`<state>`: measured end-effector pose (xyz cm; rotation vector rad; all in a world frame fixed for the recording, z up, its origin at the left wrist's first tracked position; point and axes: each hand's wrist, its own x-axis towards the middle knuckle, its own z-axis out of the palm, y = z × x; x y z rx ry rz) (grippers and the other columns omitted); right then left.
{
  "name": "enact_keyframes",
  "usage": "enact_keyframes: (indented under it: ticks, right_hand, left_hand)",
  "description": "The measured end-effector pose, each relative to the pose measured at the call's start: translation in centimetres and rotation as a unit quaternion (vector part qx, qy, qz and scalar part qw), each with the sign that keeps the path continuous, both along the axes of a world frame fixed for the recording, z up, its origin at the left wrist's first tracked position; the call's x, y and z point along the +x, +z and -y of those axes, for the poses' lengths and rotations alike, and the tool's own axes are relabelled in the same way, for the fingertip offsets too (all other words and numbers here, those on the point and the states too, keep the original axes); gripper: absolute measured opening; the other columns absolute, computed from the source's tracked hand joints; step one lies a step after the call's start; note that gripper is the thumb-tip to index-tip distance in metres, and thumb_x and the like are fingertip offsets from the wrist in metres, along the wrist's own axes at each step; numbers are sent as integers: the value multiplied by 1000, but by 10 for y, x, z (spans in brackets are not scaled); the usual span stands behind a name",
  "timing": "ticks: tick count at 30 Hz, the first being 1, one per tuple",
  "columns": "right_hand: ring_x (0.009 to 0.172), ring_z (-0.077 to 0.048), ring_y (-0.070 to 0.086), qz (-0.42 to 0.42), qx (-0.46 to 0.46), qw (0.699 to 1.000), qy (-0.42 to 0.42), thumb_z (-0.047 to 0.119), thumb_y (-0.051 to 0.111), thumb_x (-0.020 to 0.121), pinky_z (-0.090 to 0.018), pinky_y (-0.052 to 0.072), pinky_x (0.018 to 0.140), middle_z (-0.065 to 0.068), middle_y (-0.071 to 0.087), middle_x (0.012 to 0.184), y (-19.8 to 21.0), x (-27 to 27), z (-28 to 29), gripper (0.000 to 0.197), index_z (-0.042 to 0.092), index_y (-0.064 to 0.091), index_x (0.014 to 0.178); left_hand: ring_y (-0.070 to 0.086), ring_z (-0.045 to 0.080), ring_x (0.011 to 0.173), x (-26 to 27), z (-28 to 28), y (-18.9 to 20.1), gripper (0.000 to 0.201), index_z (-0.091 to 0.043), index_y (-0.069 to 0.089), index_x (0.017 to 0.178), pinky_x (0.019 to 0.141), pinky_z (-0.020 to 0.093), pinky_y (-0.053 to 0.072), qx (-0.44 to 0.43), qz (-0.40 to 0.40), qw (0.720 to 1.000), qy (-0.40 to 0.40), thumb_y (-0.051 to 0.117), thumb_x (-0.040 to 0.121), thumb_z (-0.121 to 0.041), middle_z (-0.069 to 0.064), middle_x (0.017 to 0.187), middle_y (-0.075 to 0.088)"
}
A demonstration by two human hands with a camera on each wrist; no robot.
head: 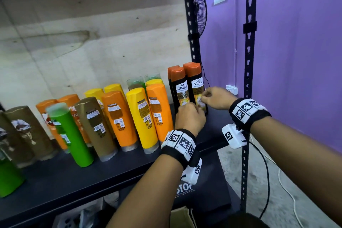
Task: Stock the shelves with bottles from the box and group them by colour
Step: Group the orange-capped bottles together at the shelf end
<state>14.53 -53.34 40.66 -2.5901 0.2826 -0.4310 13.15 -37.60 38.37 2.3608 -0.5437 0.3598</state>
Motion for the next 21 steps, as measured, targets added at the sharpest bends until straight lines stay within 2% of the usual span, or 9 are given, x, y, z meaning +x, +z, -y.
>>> enact_keyframes:
  ticks: [2, 4, 8, 10, 14, 18, 21]
  right_hand:
    - [91, -21, 65, -2, -31, 999, 8, 37, 58, 91, -41, 56, 87, 3, 70, 89, 3, -11, -9, 17, 25, 67, 86]
    - [89, -21, 65, -5, -43, 999, 17, 35, 57, 93, -37, 55, 81, 0, 70, 89, 4, -20, -19, 18, 21, 68, 88]
    - [78, -12, 57, -1, -70, 997, 39, 31, 56, 95, -27, 40, 62, 0, 67, 88, 7, -37, -38, 20, 16, 68, 93]
    - [77, -12, 57, 7, -77, 996, 51, 29, 56, 95, -27, 39, 64, 1, 67, 86, 8, -43, -48, 18, 16, 68, 89]
    - [82, -22, 63, 11, -91, 993, 72, 29, 55, 95, -35, 52, 70, -4, 67, 85, 8, -50, -70, 23, 13, 68, 87]
    - [80, -20, 61, 16, -98, 990, 98, 29, 55, 96, -26, 39, 58, 1, 65, 81, 7, -51, -92, 21, 19, 65, 80]
    - [85, -17, 63, 31, -52, 992, 110, 33, 58, 95, -26, 44, 64, 3, 67, 87, 1, -48, -104, 15, 21, 66, 95]
  left_hand:
    - [66, 35, 98, -7, -8, 0, 30, -15, 73, 102, 80, 38, 56, 39, 29, 999, 5, 53, 97, -36, 13, 107, 69]
    - [66, 34, 95, -12, -18, -2, 33, -16, 73, 101, 76, 37, 55, 80, 57, 995, 13, 51, 98, -40, 12, 104, 70]
    - [66, 33, 92, -19, -40, -4, 35, -14, 73, 102, 67, 33, 48, 108, 83, 990, 22, 50, 99, -40, 10, 101, 70]
    - [66, 33, 90, -23, -52, -3, 35, -15, 72, 101, 66, 33, 47, 107, 94, 989, 27, 49, 99, -41, 9, 98, 70]
    - [67, 32, 84, -31, -83, -2, 34, -17, 73, 94, 64, 33, 51, 98, 100, 989, 37, 49, 99, -41, 8, 88, 71]
    - [66, 34, 86, -32, -119, 0, 36, -15, 73, 93, 70, 37, 55, 74, 101, 990, 60, 49, 99, -41, 11, 93, 71]
    - [66, 33, 82, -29, -144, -2, 37, -14, 70, 85, 69, 38, 54, 41, 89, 991, 86, 50, 98, -42, 10, 87, 70]
